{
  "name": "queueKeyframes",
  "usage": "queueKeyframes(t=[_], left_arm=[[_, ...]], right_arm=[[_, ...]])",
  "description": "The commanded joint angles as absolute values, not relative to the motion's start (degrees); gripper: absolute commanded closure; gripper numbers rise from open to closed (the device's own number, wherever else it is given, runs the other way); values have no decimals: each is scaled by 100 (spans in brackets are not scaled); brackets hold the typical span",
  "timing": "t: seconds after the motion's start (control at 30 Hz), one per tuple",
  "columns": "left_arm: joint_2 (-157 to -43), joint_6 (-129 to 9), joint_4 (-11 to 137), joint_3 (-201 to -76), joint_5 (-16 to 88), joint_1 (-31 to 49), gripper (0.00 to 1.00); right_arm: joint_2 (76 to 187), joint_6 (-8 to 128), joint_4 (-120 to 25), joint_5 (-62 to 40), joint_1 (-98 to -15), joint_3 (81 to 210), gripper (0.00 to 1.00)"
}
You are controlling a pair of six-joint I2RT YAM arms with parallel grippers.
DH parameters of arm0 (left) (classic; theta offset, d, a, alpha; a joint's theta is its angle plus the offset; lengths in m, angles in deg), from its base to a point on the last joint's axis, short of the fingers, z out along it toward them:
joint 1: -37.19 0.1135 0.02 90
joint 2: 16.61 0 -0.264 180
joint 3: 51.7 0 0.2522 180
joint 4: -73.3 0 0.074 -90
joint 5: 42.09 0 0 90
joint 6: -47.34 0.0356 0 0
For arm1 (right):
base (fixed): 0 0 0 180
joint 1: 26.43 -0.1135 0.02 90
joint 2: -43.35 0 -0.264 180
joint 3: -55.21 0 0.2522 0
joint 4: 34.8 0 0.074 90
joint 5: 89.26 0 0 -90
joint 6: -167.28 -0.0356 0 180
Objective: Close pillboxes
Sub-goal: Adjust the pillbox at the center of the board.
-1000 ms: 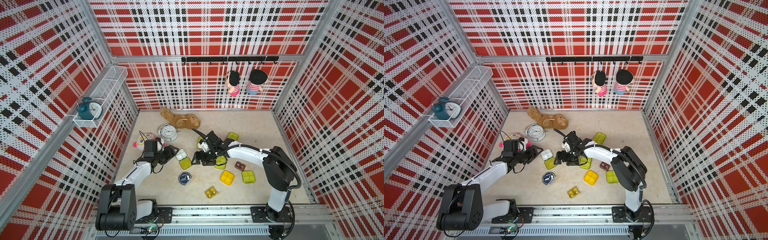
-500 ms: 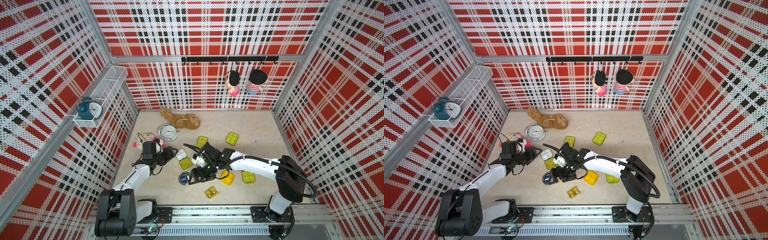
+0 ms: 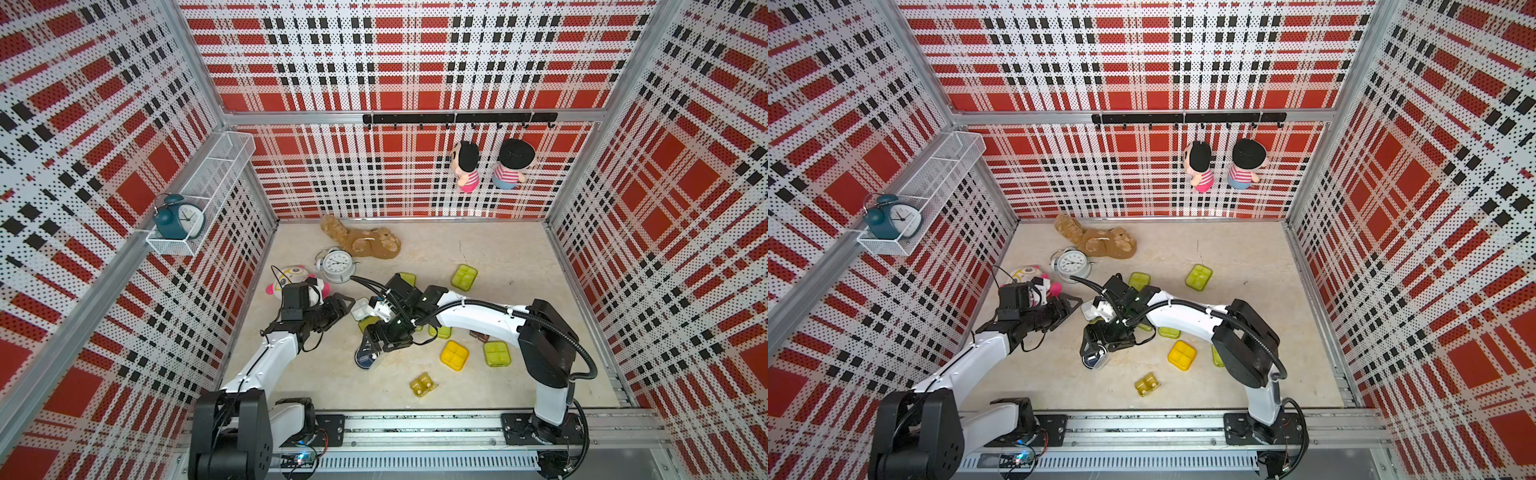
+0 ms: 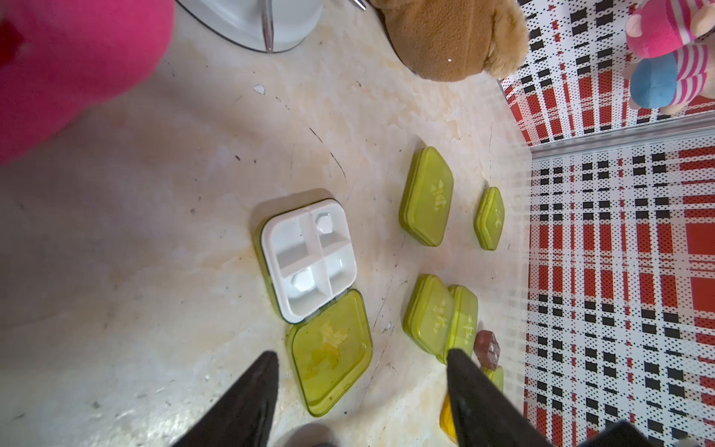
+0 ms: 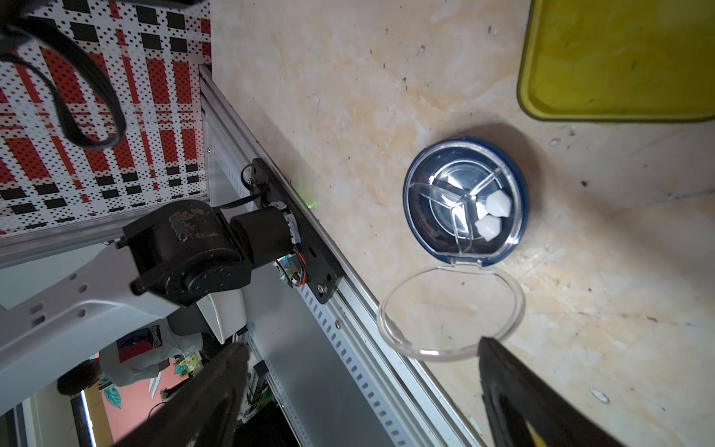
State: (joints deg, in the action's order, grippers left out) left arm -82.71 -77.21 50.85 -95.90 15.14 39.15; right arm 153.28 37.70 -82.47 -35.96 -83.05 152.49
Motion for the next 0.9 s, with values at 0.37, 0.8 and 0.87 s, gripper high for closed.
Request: queueKeyframes(t=[0.37, 0.8, 0.87], left_arm=[[-8243, -7619, 5008, -9568, 1538, 4062, 29], [-8000, -8923, 5021, -8853, 2131, 3546, 29], [-8095, -9229, 5398, -8582, 2007, 3431, 27]], right_arm=[[15504, 4069, -8727, -3432, -8247, 15854, 4], [14636, 3859, -8386, -3714, -8287, 14608, 4], [14779, 3869, -8360, -3763, -8336, 14699, 4]])
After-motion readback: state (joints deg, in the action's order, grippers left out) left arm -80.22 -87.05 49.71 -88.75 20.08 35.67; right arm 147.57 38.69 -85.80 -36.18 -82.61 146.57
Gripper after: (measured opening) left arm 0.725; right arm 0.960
